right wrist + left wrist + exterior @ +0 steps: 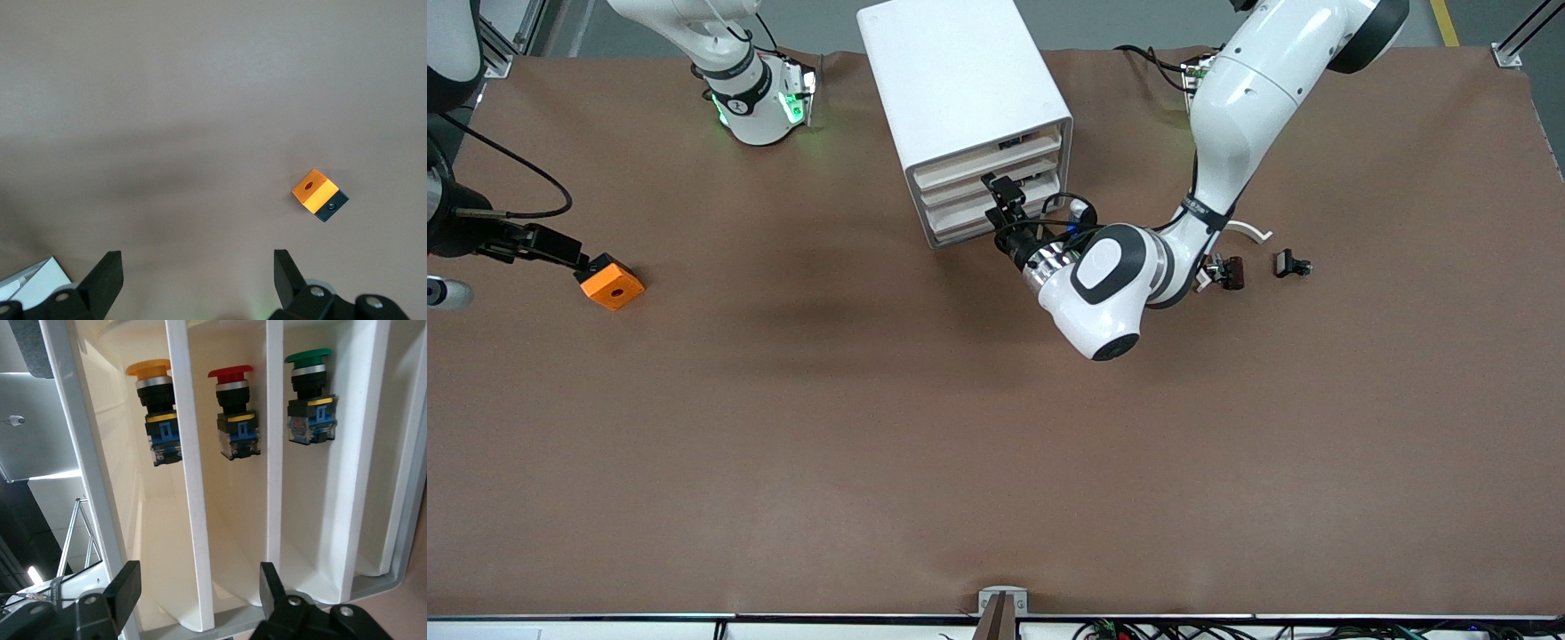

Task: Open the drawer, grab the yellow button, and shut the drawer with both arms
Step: 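Close the left gripper on the drawer handle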

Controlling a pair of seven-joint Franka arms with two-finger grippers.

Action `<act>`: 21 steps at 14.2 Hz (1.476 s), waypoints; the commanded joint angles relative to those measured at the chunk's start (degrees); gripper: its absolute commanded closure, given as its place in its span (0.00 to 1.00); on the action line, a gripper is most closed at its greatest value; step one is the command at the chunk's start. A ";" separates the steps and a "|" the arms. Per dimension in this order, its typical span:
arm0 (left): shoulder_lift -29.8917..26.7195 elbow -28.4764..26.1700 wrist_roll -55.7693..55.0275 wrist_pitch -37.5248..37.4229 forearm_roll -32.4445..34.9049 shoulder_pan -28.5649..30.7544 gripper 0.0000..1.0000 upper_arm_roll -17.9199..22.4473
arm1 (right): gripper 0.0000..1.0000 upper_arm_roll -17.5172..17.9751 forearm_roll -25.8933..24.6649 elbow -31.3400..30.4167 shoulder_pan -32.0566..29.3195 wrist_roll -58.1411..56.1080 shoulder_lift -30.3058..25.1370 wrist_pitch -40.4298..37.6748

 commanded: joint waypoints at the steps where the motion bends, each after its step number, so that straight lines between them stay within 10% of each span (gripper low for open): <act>1: 1.19 1.12 -1.13 -1.55 -1.81 -0.24 0.21 0.02 | 0.00 -0.04 0.23 0.87 0.17 1.01 0.19 -0.85; 3: 1.98 1.12 -1.13 -1.55 -2.07 -0.85 0.28 0.02 | 0.03 -0.04 0.32 0.87 0.17 1.00 0.19 -0.94; 5: 2.69 1.12 -1.13 -1.64 -2.07 -2.43 0.31 0.10 | 0.70 -0.04 0.32 0.87 0.26 1.01 0.19 -1.11; 7: 2.78 0.78 -1.22 -1.73 -2.07 -3.23 0.31 0.10 | 1.00 -0.04 0.32 0.87 0.17 1.09 0.19 -1.20; 10: 3.04 0.68 -1.39 -4.01 -2.07 -4.11 0.31 0.10 | 1.00 -0.04 0.32 0.87 0.17 1.09 0.19 -1.03; 16: 4.01 0.68 -4.99 -4.36 -1.63 -4.29 0.71 0.28 | 0.93 -0.04 0.32 1.05 0.52 1.09 0.19 -1.03; 17: 4.36 0.86 -6.04 -4.36 -1.63 -4.29 0.79 0.45 | 0.23 -0.04 0.58 0.96 0.26 1.01 0.28 -0.50; 18: 4.36 0.86 -7.36 -4.36 -1.37 -4.37 0.85 0.63 | 0.00 -0.13 2.24 0.87 0.00 1.01 0.37 -0.24; 21: 4.27 1.04 -8.77 -4.28 -1.20 -3.76 0.92 0.81 | 0.00 -0.04 2.69 0.87 0.78 4.40 0.20 0.38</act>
